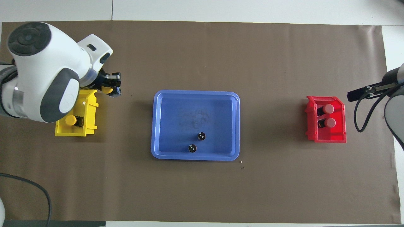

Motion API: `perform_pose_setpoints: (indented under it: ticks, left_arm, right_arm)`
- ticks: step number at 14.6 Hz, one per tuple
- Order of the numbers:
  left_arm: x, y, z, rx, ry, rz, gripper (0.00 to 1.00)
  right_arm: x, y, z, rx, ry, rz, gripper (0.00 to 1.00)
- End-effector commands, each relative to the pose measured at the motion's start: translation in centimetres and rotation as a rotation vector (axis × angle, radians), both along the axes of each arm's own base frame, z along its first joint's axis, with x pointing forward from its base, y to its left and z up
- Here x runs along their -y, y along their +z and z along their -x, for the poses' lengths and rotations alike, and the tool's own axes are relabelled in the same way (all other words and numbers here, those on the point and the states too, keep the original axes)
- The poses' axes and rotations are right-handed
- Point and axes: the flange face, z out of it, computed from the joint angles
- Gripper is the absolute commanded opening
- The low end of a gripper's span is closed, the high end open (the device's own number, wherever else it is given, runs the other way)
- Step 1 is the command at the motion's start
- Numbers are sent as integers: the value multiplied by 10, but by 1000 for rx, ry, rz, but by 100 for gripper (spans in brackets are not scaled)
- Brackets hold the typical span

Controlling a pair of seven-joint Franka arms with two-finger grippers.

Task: Sort red and yellow buttons by color
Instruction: 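Carry the last yellow button to the yellow bin with the left gripper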

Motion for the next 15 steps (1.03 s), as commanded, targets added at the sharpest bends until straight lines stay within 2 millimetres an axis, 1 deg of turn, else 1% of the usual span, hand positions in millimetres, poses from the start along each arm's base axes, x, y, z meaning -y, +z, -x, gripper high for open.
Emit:
perform_pose_setpoints:
  ticks: [1,3,4,5,6,7,8,10,11,13,15]
  left_arm:
    - [-54,0,-10,-9,-79,-11,1]
    - [-69,-10,-10,5,-97,-10,1]
    - [-76,-14,-6,9,-104,-10,1]
    - [-78,-18,-2,-1,-133,-10,1]
    - [-84,-23,0,-11,-168,-11,1]
    - [-90,-21,2,-9,-186,-11,1]
    - [-93,-26,5,-15,-193,-10,1]
    - [-95,-39,14,9,-191,-9,1]
    - [-95,-48,19,18,-192,-9,1]
    - [-96,-65,25,31,-192,-8,1]
    - [-98,-84,32,21,-191,-8,1]
  right_arm:
    - [-3,57,4,-6,-81,-19,100]
    - [3,70,7,-13,-105,-22,100]
    - [7,71,7,-14,-112,-23,100]
    - [4,65,8,-30,-108,-22,100]
    - [1,66,9,-33,-104,-21,100]
    - [-5,63,8,-38,-96,-21,100]
    - [-9,62,10,-44,-89,-19,100]
    - [1,60,12,-48,-107,-18,100]
    - [7,60,12,-50,-120,-18,100]
    - [3,60,13,-56,-114,-15,100]
    - [6,58,13,-59,-118,-9,100]
